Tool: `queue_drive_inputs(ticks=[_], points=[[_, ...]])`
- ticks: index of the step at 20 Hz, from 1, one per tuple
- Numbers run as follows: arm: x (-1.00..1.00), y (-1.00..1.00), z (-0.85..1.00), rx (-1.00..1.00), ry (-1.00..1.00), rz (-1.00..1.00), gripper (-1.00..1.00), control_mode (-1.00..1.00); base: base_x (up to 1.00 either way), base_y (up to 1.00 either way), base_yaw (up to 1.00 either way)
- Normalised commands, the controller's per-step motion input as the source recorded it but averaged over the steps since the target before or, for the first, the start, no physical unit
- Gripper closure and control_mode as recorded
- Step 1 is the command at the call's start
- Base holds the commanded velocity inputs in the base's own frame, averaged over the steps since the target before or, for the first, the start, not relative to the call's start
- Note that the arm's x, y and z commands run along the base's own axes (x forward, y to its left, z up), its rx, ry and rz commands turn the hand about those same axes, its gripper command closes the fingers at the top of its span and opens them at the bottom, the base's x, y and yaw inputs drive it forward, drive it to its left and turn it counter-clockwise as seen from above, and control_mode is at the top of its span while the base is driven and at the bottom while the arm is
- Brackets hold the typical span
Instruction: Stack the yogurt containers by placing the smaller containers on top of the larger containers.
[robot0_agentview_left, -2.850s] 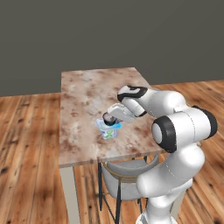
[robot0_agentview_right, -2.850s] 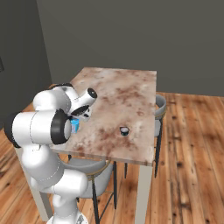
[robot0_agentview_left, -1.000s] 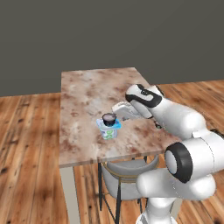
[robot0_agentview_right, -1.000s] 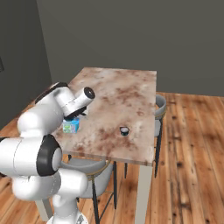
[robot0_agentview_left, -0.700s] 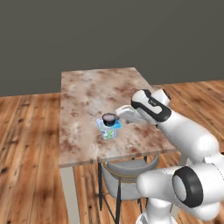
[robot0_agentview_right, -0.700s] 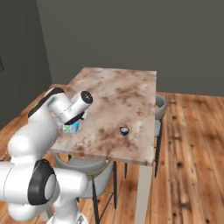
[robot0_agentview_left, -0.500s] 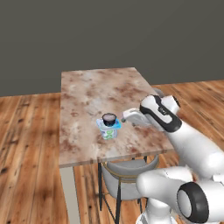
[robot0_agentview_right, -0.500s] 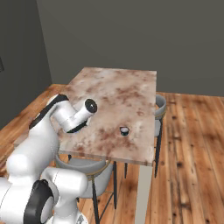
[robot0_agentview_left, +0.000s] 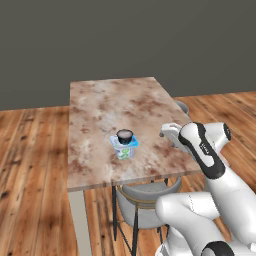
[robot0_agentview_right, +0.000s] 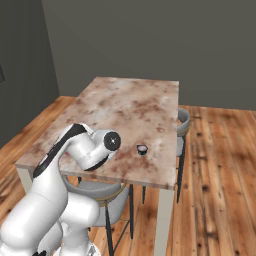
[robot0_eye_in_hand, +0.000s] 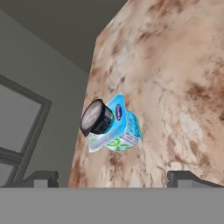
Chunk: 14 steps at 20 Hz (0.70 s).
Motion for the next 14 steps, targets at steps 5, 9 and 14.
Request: queue_drive_inputs(ticks=[5, 9, 14], points=[[0.0, -0.42, 0.16, 0.11, 0.09, -0.4, -1.0, -1.0, 0.0, 0.0, 0.0], [0.0, -0.5, 0.13, 0.09, 0.21, -0.32, -1.0, -1.0, 0.0, 0.0, 0.0], [0.03, -0.58, 0.05, 0.05, 0.27, -0.21, -1.0, -1.0, 0.0, 0.0, 0.0]])
